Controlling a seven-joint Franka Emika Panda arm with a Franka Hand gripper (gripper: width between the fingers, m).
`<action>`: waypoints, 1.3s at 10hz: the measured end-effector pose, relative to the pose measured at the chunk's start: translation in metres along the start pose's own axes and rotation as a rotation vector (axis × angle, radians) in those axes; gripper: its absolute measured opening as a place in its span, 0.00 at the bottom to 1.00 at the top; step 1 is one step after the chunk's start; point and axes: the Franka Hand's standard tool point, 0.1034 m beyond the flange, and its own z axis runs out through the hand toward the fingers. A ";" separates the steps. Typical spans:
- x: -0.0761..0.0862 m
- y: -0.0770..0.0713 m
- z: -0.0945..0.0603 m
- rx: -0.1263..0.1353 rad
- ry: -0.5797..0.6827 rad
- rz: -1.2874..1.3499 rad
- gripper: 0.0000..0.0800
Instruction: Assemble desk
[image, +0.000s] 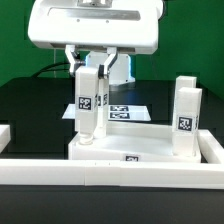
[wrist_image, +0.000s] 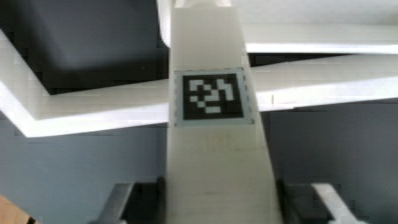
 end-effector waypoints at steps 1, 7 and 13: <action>0.000 0.000 0.001 -0.001 0.000 -0.001 0.36; -0.002 -0.002 0.013 -0.027 0.031 -0.022 0.36; -0.002 -0.002 0.014 -0.027 0.030 -0.021 0.78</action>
Offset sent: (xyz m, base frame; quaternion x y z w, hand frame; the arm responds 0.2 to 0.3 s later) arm 0.0088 0.0104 -0.0130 0.0113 0.0112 0.0137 0.9998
